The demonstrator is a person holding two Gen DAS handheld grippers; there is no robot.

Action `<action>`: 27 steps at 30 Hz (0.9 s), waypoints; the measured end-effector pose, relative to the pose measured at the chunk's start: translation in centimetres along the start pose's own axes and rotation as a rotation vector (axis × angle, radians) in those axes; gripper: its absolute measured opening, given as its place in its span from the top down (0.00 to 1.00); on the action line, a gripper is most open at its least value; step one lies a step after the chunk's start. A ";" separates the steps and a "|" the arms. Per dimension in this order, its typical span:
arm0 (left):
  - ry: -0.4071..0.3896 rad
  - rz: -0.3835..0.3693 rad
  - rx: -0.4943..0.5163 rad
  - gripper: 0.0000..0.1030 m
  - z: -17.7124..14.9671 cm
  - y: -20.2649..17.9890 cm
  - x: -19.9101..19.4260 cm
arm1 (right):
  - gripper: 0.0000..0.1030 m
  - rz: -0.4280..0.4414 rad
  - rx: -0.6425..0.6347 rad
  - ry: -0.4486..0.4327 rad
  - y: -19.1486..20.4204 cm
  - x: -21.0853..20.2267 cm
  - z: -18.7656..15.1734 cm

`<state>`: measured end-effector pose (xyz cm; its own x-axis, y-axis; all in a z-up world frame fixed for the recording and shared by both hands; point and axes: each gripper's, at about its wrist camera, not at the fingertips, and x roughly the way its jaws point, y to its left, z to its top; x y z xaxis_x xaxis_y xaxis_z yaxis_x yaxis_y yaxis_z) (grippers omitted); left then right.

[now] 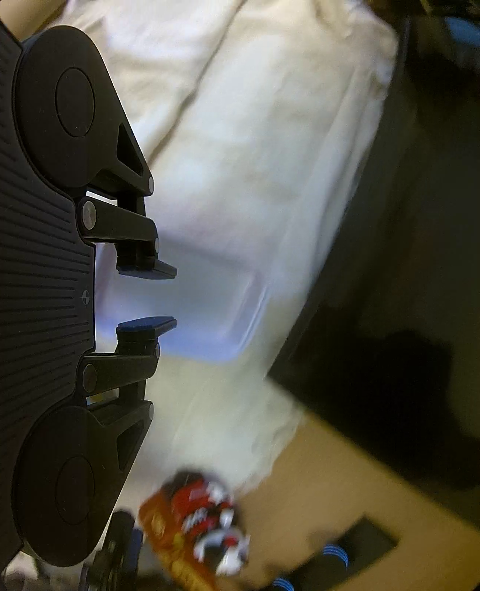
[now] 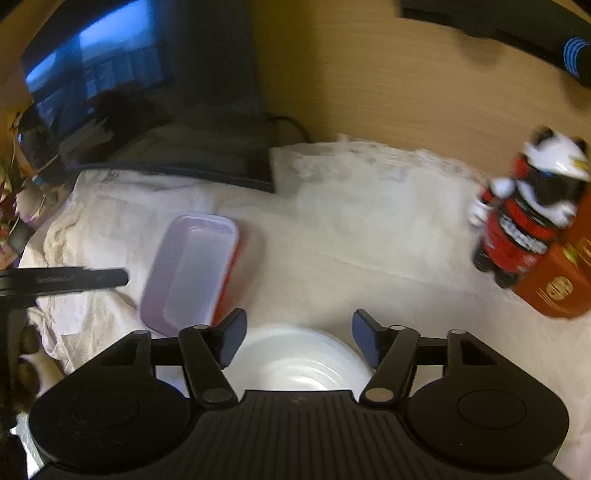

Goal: Organize plates and bowls
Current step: 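Release the bowls and move both tools to the white rectangular tray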

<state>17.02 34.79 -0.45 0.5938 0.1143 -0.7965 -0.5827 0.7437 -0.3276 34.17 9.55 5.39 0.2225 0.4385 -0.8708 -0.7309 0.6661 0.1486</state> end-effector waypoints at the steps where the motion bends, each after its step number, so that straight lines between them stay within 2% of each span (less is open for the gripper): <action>1: 0.006 0.017 0.006 0.76 0.4 0.3 0.7 | 0.36 -0.007 -0.003 0.014 0.7 0.8 0.5; 4: 0.013 0.059 0.041 0.76 1.0 0.6 2.6 | 0.36 -0.015 0.006 0.072 2.7 3.9 1.9; 8: 0.035 0.110 0.077 0.76 0.6 1.1 4.5 | 0.35 -0.008 0.088 0.153 4.4 7.7 2.3; 13: 0.063 0.123 0.103 0.76 0.3 2.0 5.7 | 0.24 -0.039 0.088 0.126 6.9 9.9 2.1; 18: 0.093 0.104 0.098 0.76 0.1 3.1 6.9 | 0.24 -0.059 0.124 0.167 8.3 12.5 2.1; 21: 0.108 0.090 0.112 0.76 -0.2 3.3 7.3 | 0.32 -0.059 0.137 0.184 8.9 13.7 2.0; 24: 0.109 0.079 0.122 0.76 -0.5 3.4 7.4 | 0.35 -0.091 0.111 0.192 9.9 14.6 1.6; 26: 0.112 0.070 0.122 0.76 -0.6 3.5 7.2 | 0.46 -0.075 0.120 0.215 10.0 15.1 1.3; 27: 0.115 0.061 0.123 0.76 -0.7 3.5 7.1 | 0.48 -0.061 0.123 0.222 10.1 15.2 1.2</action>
<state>18.81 37.78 -7.66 0.4881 0.0912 -0.8680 -0.5395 0.8133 -0.2179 30.93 23.67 -5.82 0.1071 0.2608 -0.9594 -0.6332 0.7618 0.1364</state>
